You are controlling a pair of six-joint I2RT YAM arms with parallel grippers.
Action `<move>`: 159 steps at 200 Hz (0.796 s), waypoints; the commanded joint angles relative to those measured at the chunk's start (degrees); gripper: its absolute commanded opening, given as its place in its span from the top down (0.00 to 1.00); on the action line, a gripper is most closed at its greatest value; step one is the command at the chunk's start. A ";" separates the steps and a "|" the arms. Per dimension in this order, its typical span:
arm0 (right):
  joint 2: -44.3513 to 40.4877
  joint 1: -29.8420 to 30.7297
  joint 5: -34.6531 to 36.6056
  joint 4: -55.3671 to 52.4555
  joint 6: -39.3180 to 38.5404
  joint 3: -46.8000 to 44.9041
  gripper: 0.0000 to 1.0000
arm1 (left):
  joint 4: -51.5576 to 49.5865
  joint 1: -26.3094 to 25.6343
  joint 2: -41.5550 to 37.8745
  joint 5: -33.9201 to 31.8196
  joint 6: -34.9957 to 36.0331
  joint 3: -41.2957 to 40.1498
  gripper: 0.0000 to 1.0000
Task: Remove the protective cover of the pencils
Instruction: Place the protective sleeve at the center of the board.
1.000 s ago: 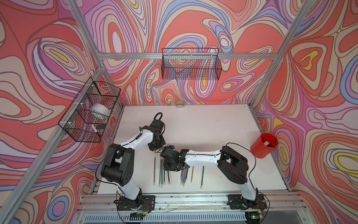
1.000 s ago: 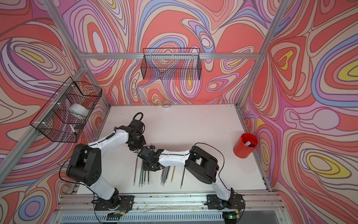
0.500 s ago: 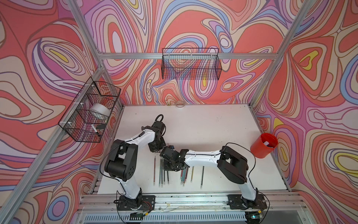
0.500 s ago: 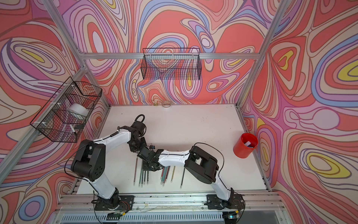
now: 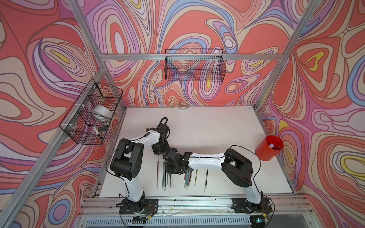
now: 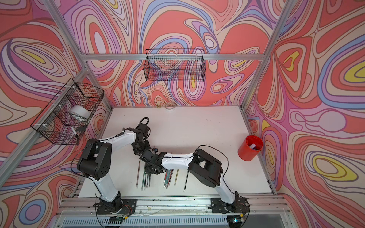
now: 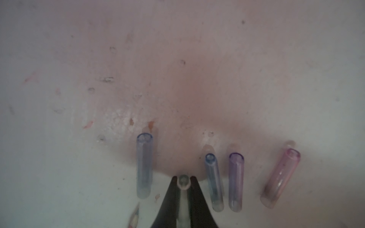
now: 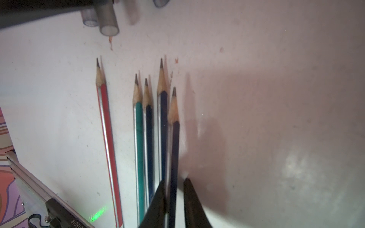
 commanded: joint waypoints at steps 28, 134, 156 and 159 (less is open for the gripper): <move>3.79 0.07 1.79 -6.90 0.55 -2.78 0.75 | -2.06 -0.30 1.81 -1.34 -0.14 1.96 0.77; 1.57 0.07 5.51 -8.58 2.15 -3.96 0.87 | -2.75 -0.52 -2.74 0.24 -0.06 2.90 0.66; 1.73 0.10 5.42 -8.76 1.87 -3.16 0.84 | -3.14 -0.56 -6.10 0.39 -0.15 2.60 0.62; 1.68 0.10 5.42 -8.77 1.82 -3.14 0.83 | -3.29 -0.52 -6.49 0.41 -0.15 2.60 0.62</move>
